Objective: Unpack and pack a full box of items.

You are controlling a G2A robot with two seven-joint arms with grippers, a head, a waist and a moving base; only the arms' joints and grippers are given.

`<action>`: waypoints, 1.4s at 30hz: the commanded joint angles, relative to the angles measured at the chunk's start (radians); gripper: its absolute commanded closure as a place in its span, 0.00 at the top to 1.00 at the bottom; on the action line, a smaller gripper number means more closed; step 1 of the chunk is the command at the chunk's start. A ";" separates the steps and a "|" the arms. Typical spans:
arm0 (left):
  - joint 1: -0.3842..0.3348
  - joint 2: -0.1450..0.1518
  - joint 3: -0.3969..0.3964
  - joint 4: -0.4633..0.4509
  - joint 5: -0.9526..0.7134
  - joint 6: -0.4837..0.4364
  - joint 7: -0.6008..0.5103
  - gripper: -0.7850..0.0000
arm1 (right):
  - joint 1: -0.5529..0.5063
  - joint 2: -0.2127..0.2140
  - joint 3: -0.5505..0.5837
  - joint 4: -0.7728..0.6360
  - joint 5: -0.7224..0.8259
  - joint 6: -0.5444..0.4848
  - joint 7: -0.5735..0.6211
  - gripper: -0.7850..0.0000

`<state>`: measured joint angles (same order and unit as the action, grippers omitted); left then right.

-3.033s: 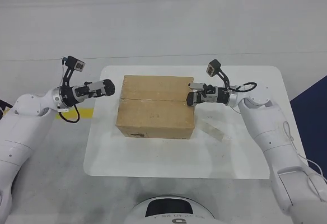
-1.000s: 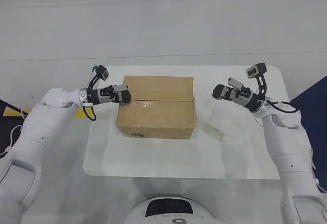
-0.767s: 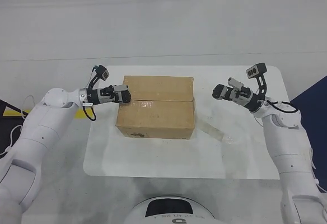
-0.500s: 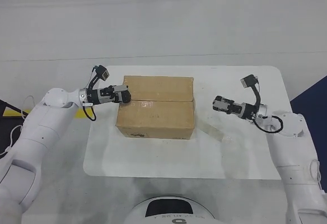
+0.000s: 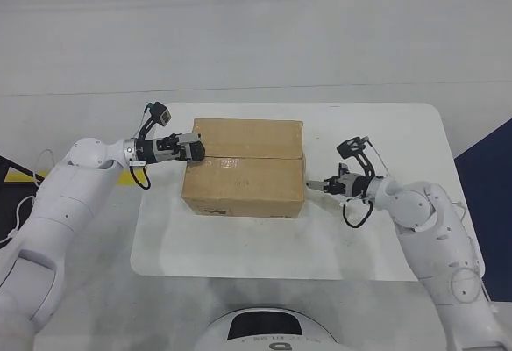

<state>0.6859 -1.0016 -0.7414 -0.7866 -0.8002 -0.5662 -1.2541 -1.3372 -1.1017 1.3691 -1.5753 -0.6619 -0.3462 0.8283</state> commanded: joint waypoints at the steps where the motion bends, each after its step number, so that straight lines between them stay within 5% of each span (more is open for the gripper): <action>1: 0.000 0.000 0.000 0.000 0.000 0.000 0.000 1.00 | 0.004 -0.001 -0.016 0.000 -0.024 0.008 -0.023 1.00; 14: 0.000 0.000 0.000 0.000 0.000 0.000 0.000 1.00 | 0.018 -0.012 -0.079 0.021 -0.070 0.062 -0.153 1.00; 31: 0.000 0.000 0.000 0.000 0.000 0.000 0.000 1.00 | 0.094 -0.037 -0.109 0.185 0.050 0.059 -0.391 1.00; 42: 0.000 0.000 0.000 0.000 0.000 0.000 0.000 1.00 | 0.005 -0.032 -0.038 0.121 0.121 0.022 -0.528 1.00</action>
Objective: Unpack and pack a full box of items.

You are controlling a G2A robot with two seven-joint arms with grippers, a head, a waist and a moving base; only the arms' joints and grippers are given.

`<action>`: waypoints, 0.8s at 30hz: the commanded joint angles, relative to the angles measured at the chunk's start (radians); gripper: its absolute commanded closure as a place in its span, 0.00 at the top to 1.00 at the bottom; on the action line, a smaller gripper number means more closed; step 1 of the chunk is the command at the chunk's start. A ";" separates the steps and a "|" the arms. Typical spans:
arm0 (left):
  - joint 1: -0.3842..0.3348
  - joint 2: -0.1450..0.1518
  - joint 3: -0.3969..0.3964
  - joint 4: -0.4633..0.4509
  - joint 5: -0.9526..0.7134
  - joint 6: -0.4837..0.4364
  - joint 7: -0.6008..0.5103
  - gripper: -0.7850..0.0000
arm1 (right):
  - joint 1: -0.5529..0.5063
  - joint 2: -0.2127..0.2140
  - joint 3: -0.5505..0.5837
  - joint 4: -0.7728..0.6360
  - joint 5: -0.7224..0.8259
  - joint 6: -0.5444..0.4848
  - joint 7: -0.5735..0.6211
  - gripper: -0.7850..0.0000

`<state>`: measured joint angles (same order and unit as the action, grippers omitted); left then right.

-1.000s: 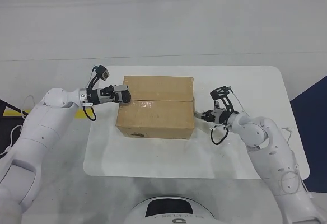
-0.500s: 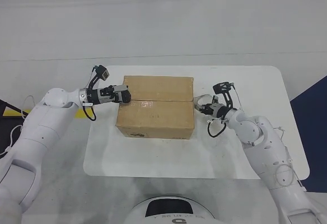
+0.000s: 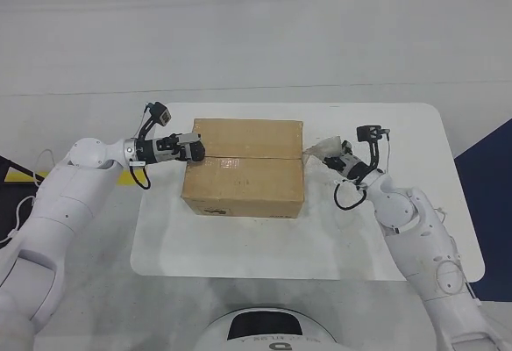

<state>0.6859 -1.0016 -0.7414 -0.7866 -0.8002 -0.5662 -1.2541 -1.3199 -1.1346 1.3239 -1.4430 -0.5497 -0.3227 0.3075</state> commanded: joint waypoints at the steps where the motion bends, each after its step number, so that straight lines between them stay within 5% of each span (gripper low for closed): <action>1: 0.000 0.000 0.000 0.000 0.000 0.000 0.000 1.00 | -0.024 0.001 0.016 -0.022 0.022 -0.002 -0.012 1.00; 13: 0.000 0.000 0.000 0.000 0.000 0.000 0.000 1.00 | -0.148 0.016 0.109 -0.204 0.055 -0.003 -0.012 1.00; 24: 0.000 0.000 0.000 0.000 0.000 0.000 0.000 1.00 | -0.200 0.013 0.035 -0.516 -0.142 0.156 0.049 1.00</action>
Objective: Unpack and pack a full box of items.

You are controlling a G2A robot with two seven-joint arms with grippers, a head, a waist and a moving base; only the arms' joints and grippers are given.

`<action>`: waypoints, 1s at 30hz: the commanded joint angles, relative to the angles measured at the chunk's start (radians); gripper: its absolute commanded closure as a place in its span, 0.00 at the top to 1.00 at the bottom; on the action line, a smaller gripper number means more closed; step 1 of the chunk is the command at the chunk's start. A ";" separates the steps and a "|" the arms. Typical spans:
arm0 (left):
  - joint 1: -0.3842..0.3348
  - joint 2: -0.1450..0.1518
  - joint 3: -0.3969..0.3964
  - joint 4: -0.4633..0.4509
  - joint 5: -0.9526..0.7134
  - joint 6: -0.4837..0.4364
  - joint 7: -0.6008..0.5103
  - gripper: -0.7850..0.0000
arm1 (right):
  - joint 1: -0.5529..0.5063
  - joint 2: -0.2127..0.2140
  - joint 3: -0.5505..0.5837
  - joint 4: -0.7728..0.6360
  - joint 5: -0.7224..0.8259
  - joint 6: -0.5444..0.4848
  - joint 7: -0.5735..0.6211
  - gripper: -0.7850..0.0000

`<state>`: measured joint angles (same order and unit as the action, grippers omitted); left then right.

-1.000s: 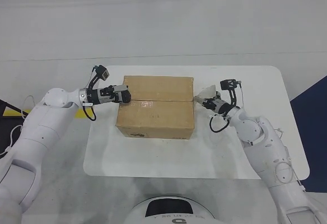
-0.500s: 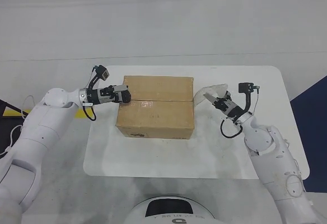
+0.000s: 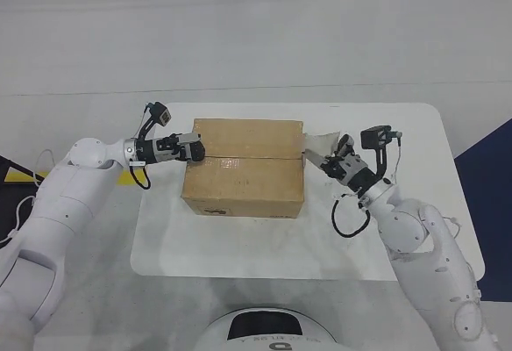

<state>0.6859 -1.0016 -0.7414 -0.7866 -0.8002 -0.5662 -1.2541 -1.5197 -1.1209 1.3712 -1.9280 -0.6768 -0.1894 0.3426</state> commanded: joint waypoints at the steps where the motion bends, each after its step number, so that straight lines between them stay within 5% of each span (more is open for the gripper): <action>1: 0.000 0.000 0.000 0.000 0.000 0.000 0.000 1.00 | 0.004 -0.002 -0.026 -0.051 -0.030 0.045 0.030 1.00; 10: 0.000 0.000 0.000 0.000 0.000 0.000 0.000 1.00 | 0.223 -0.042 -0.274 0.014 -0.042 0.205 0.238 1.00; 18: 0.000 0.000 0.000 0.000 0.000 0.000 0.000 1.00 | 0.416 -0.101 -0.496 0.085 -0.087 0.291 0.241 1.00; 26: 0.000 0.000 0.000 0.000 0.000 0.000 0.000 1.00 | 0.447 -0.119 -0.502 0.016 -0.086 0.340 0.211 1.00; 30: 0.000 0.000 0.000 0.000 0.000 0.000 0.000 1.00 | 0.390 -0.105 -0.418 -0.063 -0.068 0.315 0.211 1.00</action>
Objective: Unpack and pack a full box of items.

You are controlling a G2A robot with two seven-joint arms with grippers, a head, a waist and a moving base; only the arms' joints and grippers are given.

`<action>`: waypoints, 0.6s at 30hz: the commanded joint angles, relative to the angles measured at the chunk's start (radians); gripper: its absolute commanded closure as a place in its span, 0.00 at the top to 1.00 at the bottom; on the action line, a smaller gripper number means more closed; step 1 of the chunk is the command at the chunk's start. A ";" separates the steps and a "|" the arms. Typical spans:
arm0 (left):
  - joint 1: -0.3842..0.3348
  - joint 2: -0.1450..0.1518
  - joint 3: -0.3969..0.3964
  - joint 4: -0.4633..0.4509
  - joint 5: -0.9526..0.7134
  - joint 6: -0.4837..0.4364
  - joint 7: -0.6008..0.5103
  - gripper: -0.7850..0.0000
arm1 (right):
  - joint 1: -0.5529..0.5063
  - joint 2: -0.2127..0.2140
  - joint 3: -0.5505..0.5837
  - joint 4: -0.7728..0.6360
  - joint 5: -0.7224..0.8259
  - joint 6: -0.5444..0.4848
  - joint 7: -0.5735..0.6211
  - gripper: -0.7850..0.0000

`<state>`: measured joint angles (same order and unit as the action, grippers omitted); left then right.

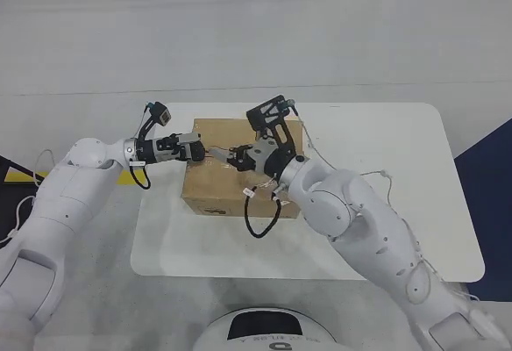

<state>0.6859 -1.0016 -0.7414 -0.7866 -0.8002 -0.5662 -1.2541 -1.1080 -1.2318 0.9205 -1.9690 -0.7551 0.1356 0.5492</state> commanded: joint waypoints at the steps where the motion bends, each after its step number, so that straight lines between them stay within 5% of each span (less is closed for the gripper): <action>1: 0.000 0.000 0.000 0.000 0.000 0.000 0.000 1.00 | -0.045 0.012 0.067 -0.043 0.025 -0.023 0.009 1.00; 10: 0.000 0.000 0.000 0.000 0.000 0.000 0.000 1.00 | -0.318 0.071 0.519 -0.040 0.369 -0.241 0.120 1.00; 18: 0.000 0.000 0.000 0.000 0.000 0.000 0.000 1.00 | -0.318 0.071 0.519 -0.040 0.369 -0.241 0.120 1.00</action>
<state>0.6859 -1.0016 -0.7414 -0.7866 -0.8002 -0.5662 -1.2541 -1.4260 -1.1611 1.4385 -2.0085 -0.3860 -0.1052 0.6682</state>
